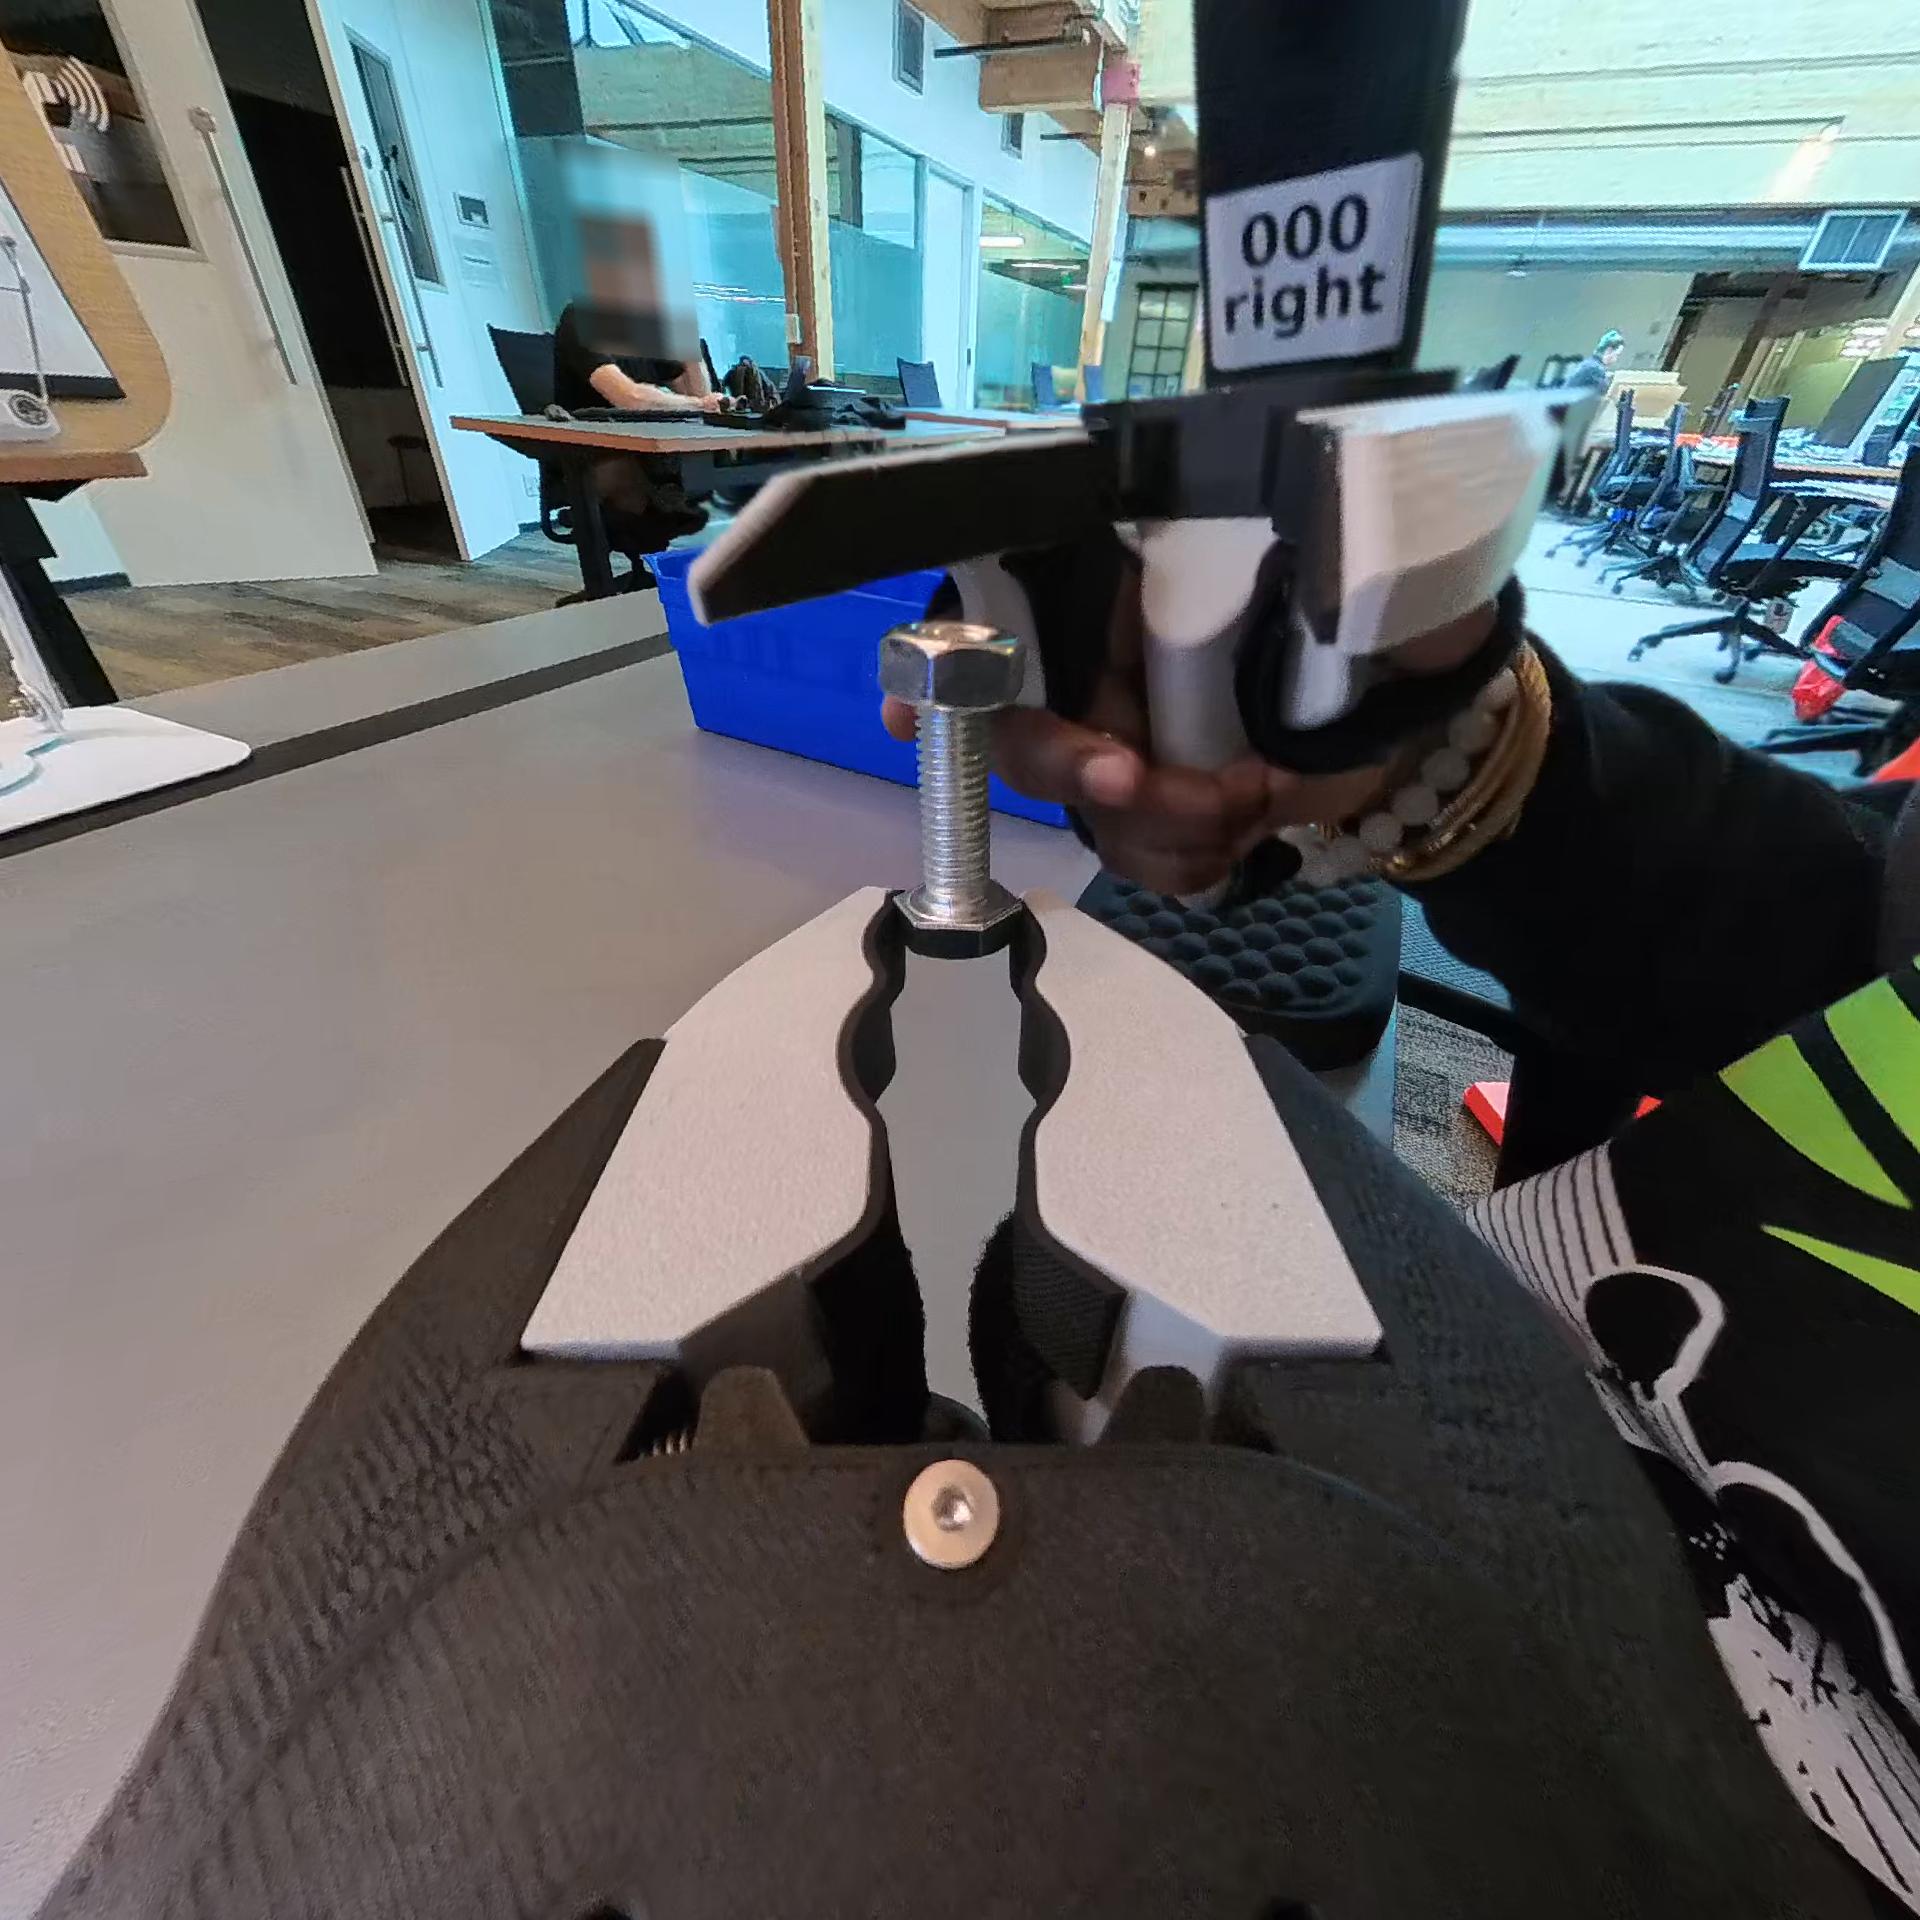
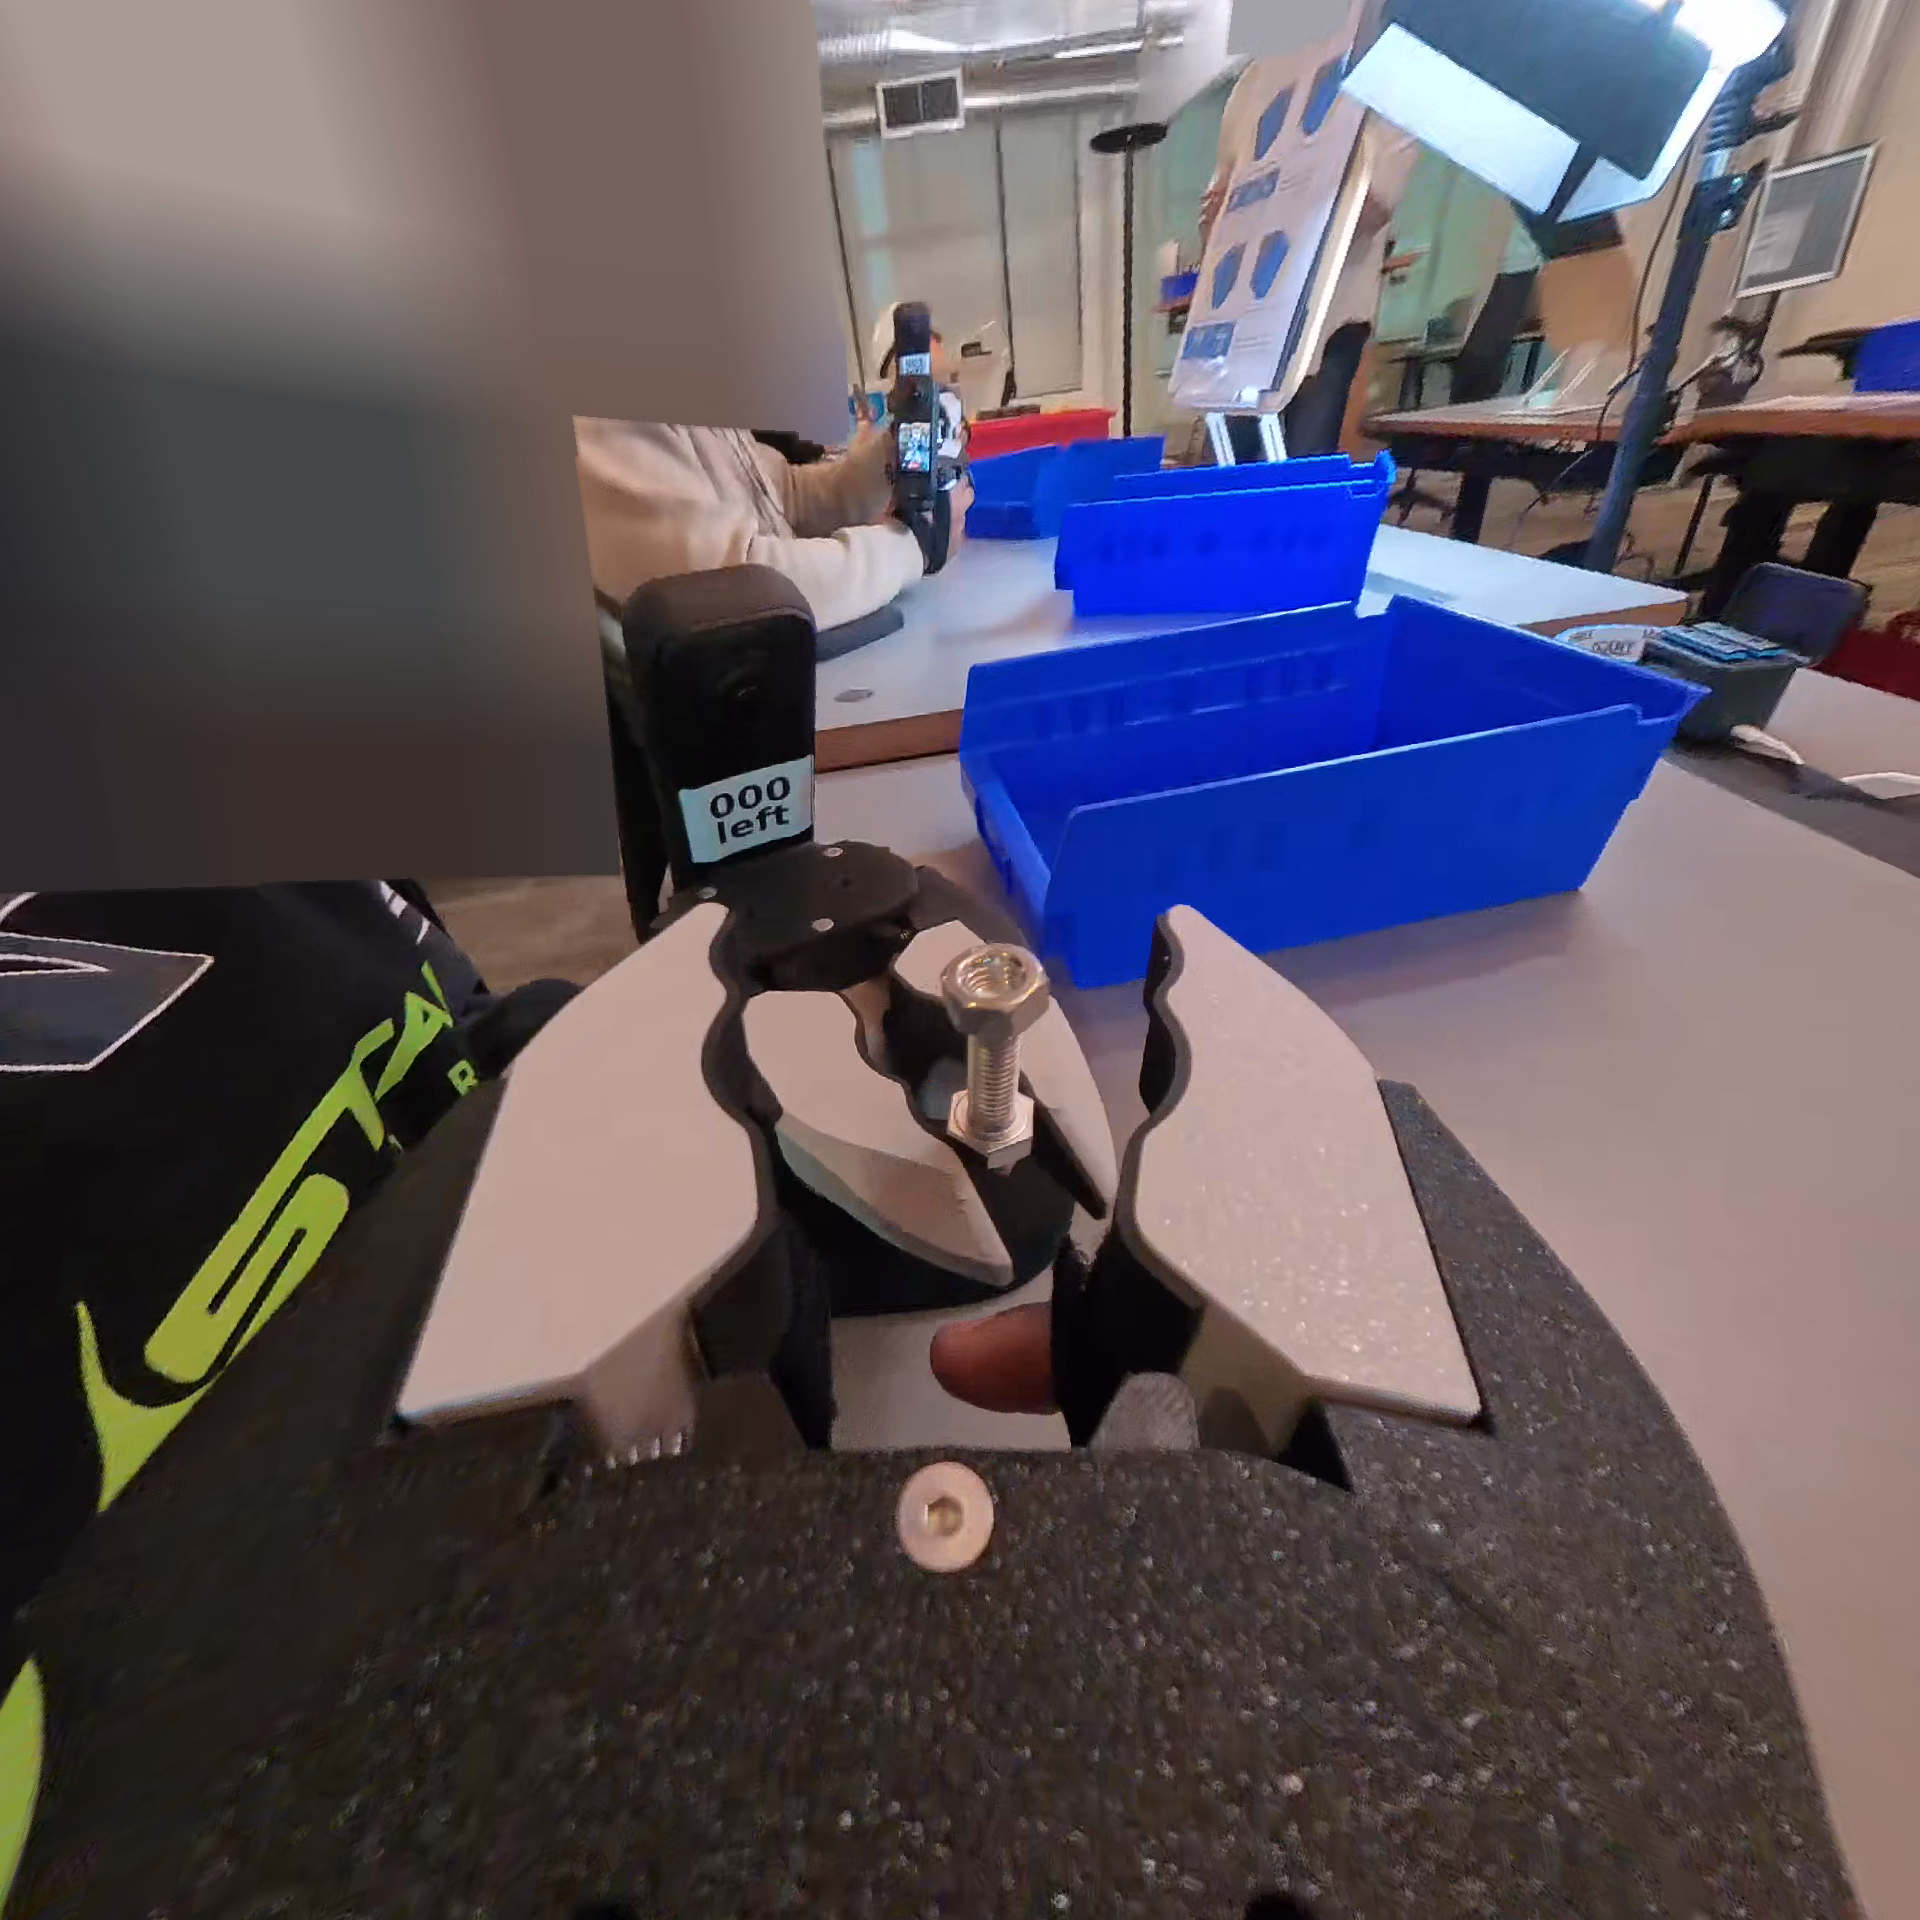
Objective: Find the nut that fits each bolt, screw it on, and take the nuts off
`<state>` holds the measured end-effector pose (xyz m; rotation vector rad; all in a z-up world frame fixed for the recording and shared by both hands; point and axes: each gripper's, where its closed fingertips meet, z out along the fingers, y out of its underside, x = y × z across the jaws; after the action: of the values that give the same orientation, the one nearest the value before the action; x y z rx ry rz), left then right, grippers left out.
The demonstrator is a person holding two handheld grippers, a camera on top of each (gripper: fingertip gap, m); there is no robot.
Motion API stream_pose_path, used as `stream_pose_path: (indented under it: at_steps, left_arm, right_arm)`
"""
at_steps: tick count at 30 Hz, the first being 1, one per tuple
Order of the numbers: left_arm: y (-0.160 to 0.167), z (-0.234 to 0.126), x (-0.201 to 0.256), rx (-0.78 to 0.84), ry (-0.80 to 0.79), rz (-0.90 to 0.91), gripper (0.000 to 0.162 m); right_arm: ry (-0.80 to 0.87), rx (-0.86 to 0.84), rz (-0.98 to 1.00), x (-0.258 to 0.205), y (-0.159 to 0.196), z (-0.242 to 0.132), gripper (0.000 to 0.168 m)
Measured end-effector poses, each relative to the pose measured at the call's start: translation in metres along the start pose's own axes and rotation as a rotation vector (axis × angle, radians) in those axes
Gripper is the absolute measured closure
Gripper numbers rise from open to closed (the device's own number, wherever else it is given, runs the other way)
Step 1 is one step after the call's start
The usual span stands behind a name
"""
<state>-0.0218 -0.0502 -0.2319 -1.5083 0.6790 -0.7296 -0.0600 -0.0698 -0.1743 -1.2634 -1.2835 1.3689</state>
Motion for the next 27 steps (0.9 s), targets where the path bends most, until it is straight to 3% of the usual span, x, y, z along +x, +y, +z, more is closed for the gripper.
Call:
stream_pose_path:
  at_steps: [19, 27]
  left_arm:
    - [0.001, 0.0, -0.007, -0.005, -0.036, -0.027, 0.142]
    - [0.003, 0.002, -0.006, -0.02, -0.033, -0.013, 0.142]
  right_arm:
    - [0.035, 0.06, 0.037, -0.006, 0.01, -0.018, 0.113]
    - [0.03, 0.071, 0.02, -0.004, 0.007, -0.004, 0.097]
